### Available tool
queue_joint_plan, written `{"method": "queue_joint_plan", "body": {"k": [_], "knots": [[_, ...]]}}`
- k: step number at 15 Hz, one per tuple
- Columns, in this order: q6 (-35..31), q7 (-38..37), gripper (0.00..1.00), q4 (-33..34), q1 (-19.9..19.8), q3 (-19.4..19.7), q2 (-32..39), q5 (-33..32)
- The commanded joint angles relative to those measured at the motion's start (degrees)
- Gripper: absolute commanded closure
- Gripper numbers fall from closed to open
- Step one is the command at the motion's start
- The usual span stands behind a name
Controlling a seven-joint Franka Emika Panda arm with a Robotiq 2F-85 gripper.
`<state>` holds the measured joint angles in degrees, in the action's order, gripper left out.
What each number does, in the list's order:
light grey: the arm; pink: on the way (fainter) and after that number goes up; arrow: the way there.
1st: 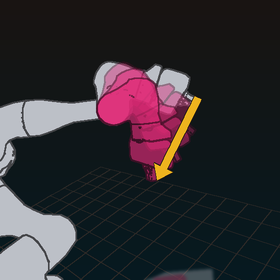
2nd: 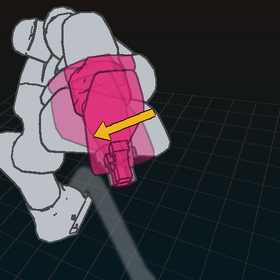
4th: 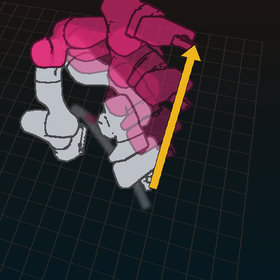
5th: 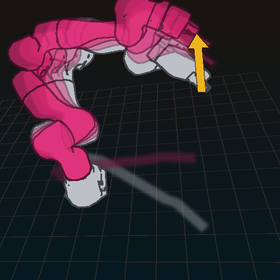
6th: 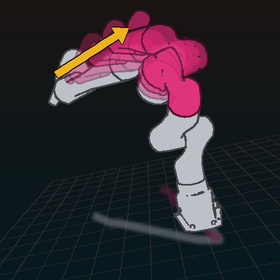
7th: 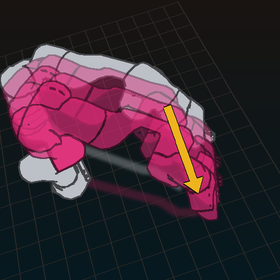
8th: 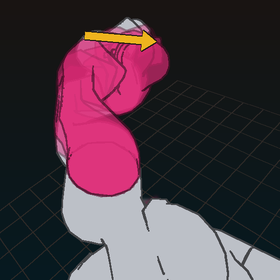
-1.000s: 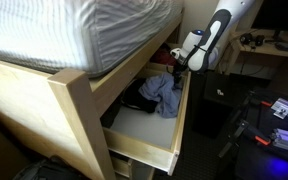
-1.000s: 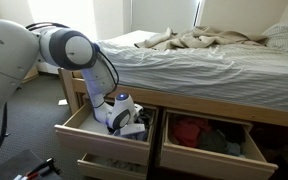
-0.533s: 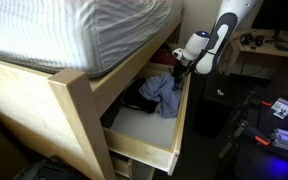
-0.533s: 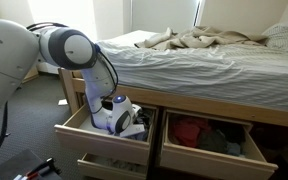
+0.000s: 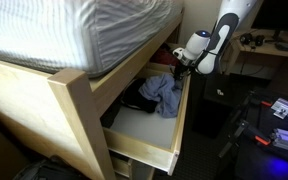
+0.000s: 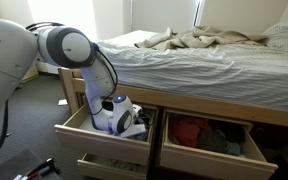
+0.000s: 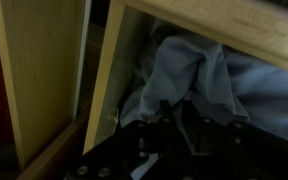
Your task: Move the blue shirt from the left drawer to the one on the right
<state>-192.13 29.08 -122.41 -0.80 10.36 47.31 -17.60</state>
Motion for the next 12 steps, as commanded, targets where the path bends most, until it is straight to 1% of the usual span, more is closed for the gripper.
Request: {"method": "queue_joint_plan", "body": {"k": [1,5,7,8,9,11,12], "knots": [[-1.8,-1.89,1.0,-0.38,2.47,2.69,0.7,-1.14],[-2.87,-2.44,1.0,-0.61,5.07,4.95,1.12,-0.79],[-6.97,-1.98,1.0,-1.51,5.03,5.16,1.33,-1.3],[-11.31,-1.36,1.0,-2.49,5.13,5.63,1.67,-1.47],[-7.57,-1.15,1.0,1.28,3.28,3.62,0.32,-2.19],[-6.94,-1.13,1.0,3.07,1.58,2.18,-0.51,-3.54],[-6.9,-1.39,1.0,4.34,1.64,2.16,-0.55,-3.52]]}}
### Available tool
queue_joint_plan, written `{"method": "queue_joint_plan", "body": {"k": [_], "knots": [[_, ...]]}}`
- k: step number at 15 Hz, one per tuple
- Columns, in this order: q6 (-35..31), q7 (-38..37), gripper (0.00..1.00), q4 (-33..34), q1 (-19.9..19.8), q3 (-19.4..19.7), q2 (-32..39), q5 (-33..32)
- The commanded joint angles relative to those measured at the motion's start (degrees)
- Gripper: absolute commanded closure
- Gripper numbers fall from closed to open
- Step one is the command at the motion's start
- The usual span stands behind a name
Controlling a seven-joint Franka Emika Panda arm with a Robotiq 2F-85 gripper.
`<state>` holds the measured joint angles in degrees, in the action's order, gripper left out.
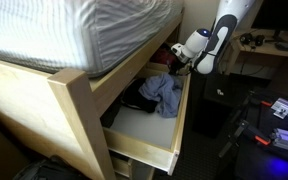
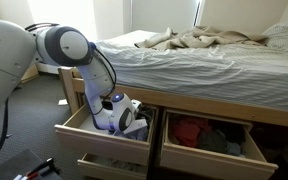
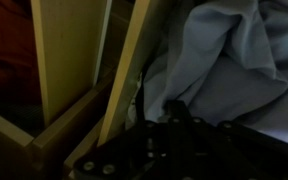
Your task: Move the blue shirt from the left drawer to the one on the right
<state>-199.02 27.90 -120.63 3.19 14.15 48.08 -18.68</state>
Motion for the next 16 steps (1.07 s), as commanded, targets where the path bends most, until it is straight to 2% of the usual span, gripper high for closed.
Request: {"method": "queue_joint_plan", "body": {"k": [1,3,5,8,12,16], "knots": [[0.08,-0.44,1.0,3.8,-2.31,-1.6,-1.28,-2.29],[0.24,-1.67,1.0,5.21,-3.08,-2.3,-1.64,-1.71],[0.33,-2.35,1.0,-3.15,-4.33,-2.08,-10.94,-3.28],[0.34,-3.65,1.0,-5.98,-5.44,-1.76,-18.34,-3.07],[1.7,-4.91,1.0,-13.12,-7.76,-1.83,-31.47,-2.44],[6.33,-10.72,1.0,-18.02,-12.79,-4.54,-44.65,-3.56]]}}
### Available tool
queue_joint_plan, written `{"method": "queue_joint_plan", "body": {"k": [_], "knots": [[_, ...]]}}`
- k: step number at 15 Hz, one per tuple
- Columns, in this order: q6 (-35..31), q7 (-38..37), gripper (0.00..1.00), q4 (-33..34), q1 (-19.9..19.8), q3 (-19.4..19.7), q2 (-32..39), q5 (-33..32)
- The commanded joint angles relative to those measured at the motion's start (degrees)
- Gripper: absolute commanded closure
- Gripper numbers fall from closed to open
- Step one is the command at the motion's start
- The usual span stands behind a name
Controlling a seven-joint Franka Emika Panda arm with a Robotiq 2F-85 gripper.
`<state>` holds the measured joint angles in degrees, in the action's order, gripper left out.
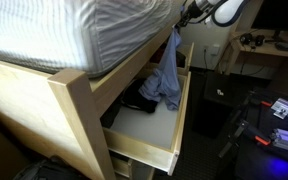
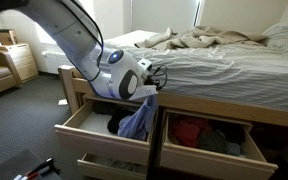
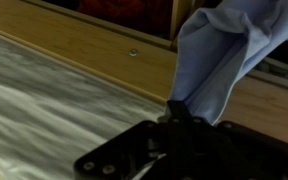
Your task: Move the blue shirt from the left drawer to the one on the right
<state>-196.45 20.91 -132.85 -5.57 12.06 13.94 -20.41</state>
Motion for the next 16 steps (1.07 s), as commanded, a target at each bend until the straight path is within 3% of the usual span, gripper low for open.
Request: {"method": "queue_joint_plan", "body": {"k": [1,4,5,7,10,12,16], "knots": [[4.97,-5.19,1.0,-6.49,-4.74,-2.66,-13.55,-1.83],[7.53,-9.76,1.0,-8.6,-4.47,-1.68,-22.51,-1.03],[8.67,-8.01,1.0,-9.14,-3.82,-1.69,-25.38,2.45],[10.78,-10.62,1.0,-9.08,0.6,3.27,-30.78,2.2],[14.89,-11.01,1.0,-7.2,4.02,8.65,-38.32,4.82],[15.87,-11.37,1.0,-4.93,-1.27,6.92,-41.51,8.37],[17.62,-11.97,1.0,2.42,-7.06,8.98,-44.99,12.85]]}}
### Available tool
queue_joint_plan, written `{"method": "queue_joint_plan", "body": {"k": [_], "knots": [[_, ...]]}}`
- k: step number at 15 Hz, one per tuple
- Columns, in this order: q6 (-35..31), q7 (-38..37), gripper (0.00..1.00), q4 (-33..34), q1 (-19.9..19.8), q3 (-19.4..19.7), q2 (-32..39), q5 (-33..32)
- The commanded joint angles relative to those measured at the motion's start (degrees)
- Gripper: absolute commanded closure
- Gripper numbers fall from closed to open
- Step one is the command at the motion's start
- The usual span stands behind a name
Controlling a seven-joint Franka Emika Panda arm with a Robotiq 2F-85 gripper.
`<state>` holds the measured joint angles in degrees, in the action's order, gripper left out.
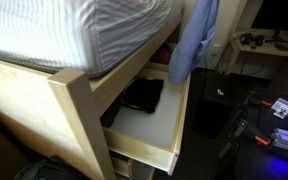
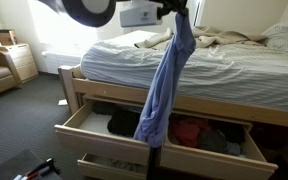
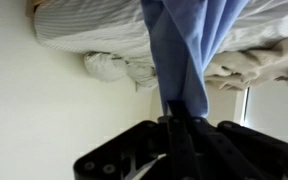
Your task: Move the blue shirt from the left drawer to the one on the right
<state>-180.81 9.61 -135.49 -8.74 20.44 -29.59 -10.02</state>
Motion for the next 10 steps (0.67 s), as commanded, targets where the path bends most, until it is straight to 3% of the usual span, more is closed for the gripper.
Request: {"method": "queue_joint_plan", "body": {"k": [1,4,7,10], "knots": [[2.38,0.26,1.0,7.72,-3.64,2.28,-1.54,3.19],[8.84,7.5,1.0,17.56,8.86,14.83,-2.46,3.84],[21.0,21.04,1.0,26.2,21.52,23.55,-4.33,11.98],[31.7,27.07,1.0,33.69,32.82,32.19,-2.05,16.46]]}}
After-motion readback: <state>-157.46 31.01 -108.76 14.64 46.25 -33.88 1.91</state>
